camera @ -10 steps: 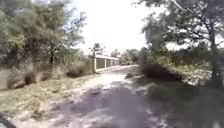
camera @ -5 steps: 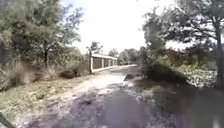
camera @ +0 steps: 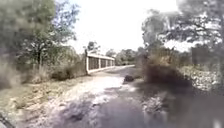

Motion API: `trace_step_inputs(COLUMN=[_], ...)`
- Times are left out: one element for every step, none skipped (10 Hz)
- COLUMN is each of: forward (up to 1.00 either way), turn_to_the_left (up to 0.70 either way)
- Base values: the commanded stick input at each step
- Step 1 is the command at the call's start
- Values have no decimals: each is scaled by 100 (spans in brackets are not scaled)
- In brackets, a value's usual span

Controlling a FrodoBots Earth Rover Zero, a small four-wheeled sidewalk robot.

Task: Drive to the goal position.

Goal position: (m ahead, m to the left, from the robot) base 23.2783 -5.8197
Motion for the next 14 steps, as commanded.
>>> trace_step_inputs(forward=[70,70,70,70,70,70,70,70,70,70,70,70,70,70], turn_to_the_left=[23,2,0,0,0,0,0,0,0,0,0,0,0,0])
